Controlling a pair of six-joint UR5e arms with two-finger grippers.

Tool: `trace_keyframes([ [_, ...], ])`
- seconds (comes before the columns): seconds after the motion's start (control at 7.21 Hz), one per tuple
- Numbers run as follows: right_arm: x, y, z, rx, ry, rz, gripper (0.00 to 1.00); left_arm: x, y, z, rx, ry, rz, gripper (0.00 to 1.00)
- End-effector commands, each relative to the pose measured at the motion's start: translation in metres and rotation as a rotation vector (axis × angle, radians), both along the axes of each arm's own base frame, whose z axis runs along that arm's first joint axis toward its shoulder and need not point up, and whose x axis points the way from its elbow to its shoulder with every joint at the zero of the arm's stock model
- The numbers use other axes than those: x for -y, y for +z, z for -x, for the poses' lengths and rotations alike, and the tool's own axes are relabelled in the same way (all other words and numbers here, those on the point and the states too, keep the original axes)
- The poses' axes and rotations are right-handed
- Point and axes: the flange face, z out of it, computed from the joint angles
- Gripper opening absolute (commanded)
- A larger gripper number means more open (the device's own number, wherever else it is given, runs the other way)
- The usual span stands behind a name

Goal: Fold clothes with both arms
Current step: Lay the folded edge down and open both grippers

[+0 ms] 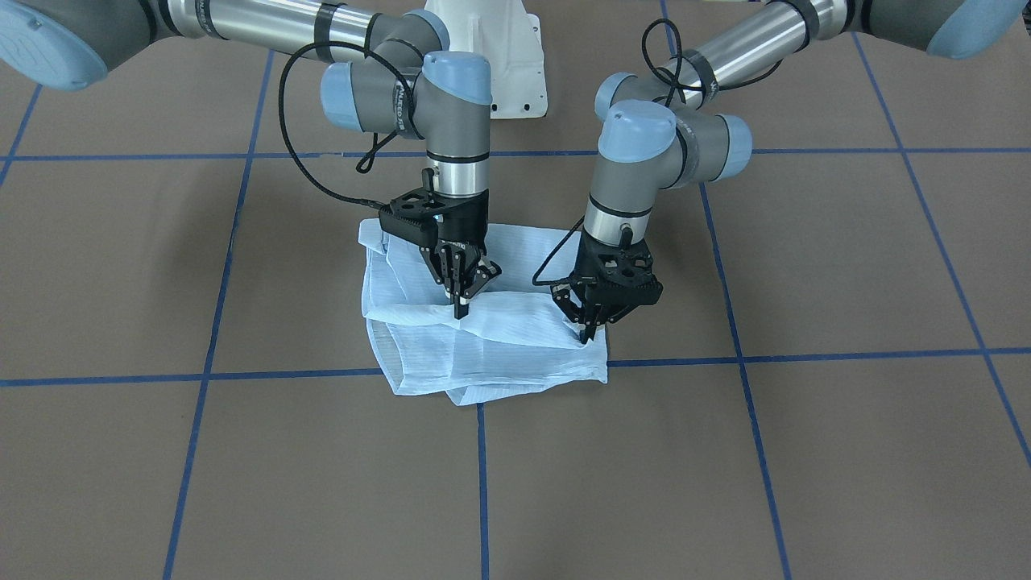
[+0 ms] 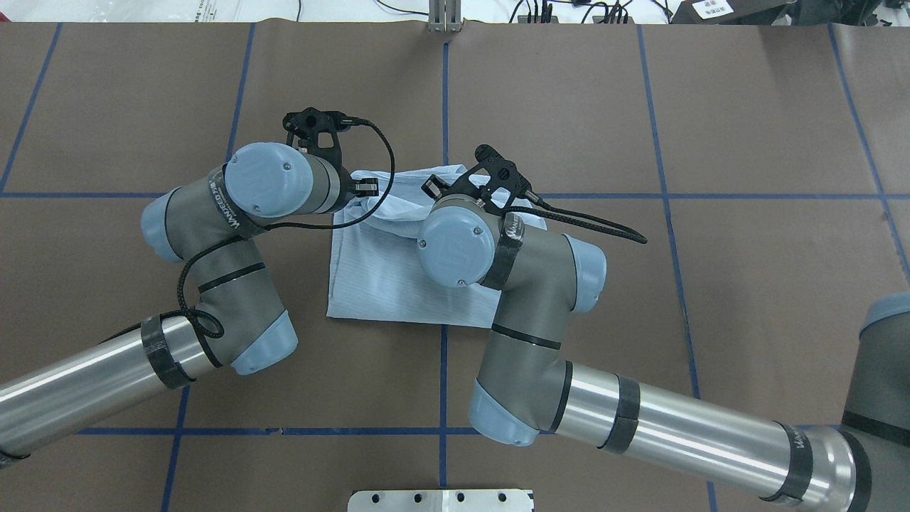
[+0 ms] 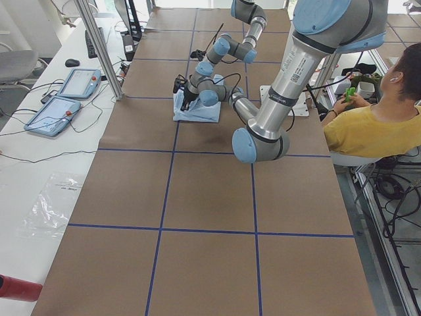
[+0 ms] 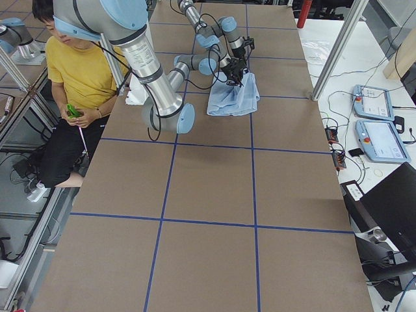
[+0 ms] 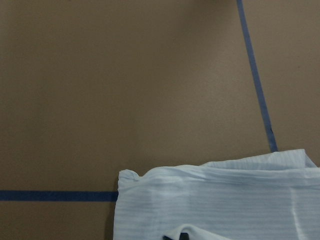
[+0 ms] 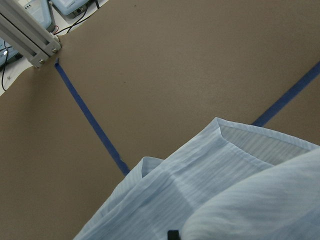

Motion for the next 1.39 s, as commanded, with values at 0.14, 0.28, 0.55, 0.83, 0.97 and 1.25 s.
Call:
trace_keyframes([
  [0.14, 0.035, -0.026, -0.034, 0.040, -0.145, 0.004, 1.00, -0.002, -0.032, 0.045, -0.040, 0.099, -0.127, 1.00],
  [0.28, 0.034, -0.021, -0.048, 0.026, -0.164, -0.021, 1.00, -0.013, -0.009, 0.054, -0.032, 0.125, -0.104, 1.00],
  [0.55, 0.015, 0.006, -0.082, 0.006, -0.202, -0.064, 1.00, -0.041, 0.008, 0.016, 0.006, 0.154, -0.099, 1.00],
  [0.83, 0.014, 0.012, -0.087, -0.004, -0.224, -0.075, 1.00, -0.034, 0.018, -0.014, 0.045, 0.152, -0.085, 1.00],
  [0.97, 0.016, 0.008, -0.088, 0.000, -0.221, -0.082, 1.00, -0.030, 0.012, -0.018, 0.048, 0.157, -0.096, 1.00],
  [1.25, 0.034, 0.007, -0.082, 0.027, -0.220, -0.134, 1.00, -0.011, 0.002, 0.011, 0.055, 0.177, -0.204, 1.00],
])
